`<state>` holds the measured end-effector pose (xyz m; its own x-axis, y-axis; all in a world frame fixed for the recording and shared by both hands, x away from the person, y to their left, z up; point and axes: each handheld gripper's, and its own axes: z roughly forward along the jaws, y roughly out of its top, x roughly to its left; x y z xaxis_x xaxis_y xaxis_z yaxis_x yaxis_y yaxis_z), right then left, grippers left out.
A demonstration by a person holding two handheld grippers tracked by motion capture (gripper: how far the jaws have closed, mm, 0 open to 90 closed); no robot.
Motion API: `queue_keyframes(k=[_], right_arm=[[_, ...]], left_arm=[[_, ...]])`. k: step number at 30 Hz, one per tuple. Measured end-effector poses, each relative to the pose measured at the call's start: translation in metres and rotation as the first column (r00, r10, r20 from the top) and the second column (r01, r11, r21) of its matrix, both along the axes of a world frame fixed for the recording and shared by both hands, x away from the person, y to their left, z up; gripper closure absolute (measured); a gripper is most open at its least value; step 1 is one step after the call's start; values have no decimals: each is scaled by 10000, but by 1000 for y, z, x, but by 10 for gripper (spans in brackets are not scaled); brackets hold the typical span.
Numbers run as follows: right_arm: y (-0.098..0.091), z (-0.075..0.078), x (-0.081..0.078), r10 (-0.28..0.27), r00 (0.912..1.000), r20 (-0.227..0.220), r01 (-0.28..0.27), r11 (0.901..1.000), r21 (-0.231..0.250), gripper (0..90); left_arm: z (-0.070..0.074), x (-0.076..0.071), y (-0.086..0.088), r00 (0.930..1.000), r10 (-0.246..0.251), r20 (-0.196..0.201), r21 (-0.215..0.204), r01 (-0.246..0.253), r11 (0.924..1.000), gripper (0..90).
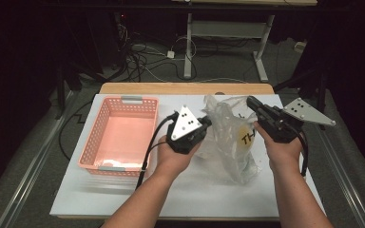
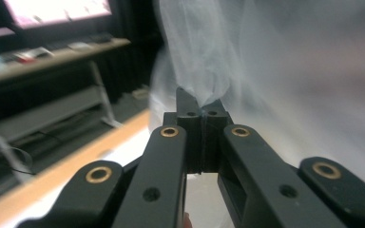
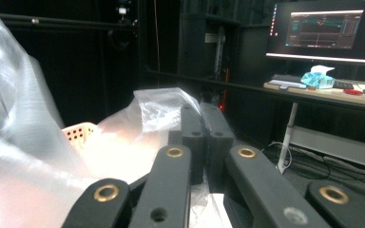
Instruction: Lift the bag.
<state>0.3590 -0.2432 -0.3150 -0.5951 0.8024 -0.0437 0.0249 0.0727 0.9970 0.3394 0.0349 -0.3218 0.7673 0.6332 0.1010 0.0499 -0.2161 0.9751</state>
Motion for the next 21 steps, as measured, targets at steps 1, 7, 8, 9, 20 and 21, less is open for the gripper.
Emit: queue_keyframes(k=[1,7,8,9,20,21], right_arm=[[-1,1,0,15,10000,48,-15,10000,55,900],[-3,23,-1,-79,9986,523,64,9996,293,900],[-4,28,-1,-109,9979,632,88,9994,338,900],[-4,34,-1,-127,9974,711,99,9992,394,900],[-6,63,5,-496,9929,1084,461,9983,346,900],[-7,58,8,-520,9943,934,496,9984,282,900]], left_arm=[[7,2,4,9998,105,141,3,-105,9999,883],[60,14,14,9927,570,1066,-447,-524,9976,883],[68,16,14,9911,623,1173,-498,-568,9971,883],[75,18,14,9891,673,1307,-523,-609,9968,883],[66,53,2,9929,1044,572,-260,-1030,9943,879],[57,57,2,9944,1015,285,-159,-1010,9948,878]])
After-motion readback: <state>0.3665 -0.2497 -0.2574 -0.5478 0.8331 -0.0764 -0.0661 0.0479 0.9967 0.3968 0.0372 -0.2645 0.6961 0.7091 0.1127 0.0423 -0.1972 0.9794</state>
